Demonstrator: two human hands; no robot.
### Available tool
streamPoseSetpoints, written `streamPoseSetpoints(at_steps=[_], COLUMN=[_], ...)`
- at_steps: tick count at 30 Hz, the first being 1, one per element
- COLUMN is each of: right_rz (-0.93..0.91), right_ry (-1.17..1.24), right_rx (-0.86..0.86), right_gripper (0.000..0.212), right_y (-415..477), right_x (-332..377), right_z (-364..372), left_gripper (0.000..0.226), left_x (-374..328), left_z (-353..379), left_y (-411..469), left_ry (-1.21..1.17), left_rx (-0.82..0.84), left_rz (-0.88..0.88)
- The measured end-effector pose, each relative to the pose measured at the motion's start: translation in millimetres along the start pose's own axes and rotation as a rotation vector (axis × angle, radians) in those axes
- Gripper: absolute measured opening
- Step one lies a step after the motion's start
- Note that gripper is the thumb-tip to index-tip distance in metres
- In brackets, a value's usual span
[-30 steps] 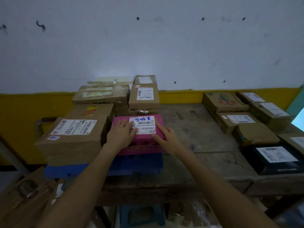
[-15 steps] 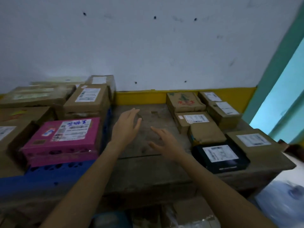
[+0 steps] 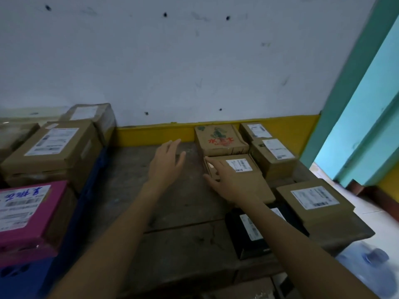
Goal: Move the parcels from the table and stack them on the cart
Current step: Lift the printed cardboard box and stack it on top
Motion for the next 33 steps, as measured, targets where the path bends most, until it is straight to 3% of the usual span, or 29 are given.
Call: streamPoseSetpoints(at_steps=[4,16,22,27,33], right_rz=[0.056,0.24,0.342,0.449,0.536], right_ry=[-0.1,-0.023,-0.089,-0.078,-0.086], right_rx=[-0.007,-0.087,0.005,0.09,0.255], right_gripper=[0.053,0.057,0.062,0.079,0.086], right_y=[17.5,129.8,178.4,199.5,215.1], right_x=[-30.1,-150.7,-214.7,-259.1,-290.2], right_z=[-10.6,-18.9,-5.2,6.8,16.7], left_gripper=[0.05,0.051,0.056,0.064,0.069], left_x=[-2.9,-4.0,7.6,23.1,33.6], left_z=[24.7,117.8,196.2,252.3,285.7], left_y=[31.5,154.1,200.3,212.7,213.7], left_ry=[-0.032,-0.025,-0.013,-0.086,-0.167], left_rx=[0.033,0.194,0.368,0.494,0.486], left_rz=[0.021,-0.116,-0.221,-0.365,-0.468])
Point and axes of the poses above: each hand's wrist, its own y-axis towards the middle knuckle, its own z-axis out of the palm, x = y × z, the point moved 7 cm from there along y, towards the middle knuckle, and after that the axes turned 6 degrees about -z, right-handed, at the moved point
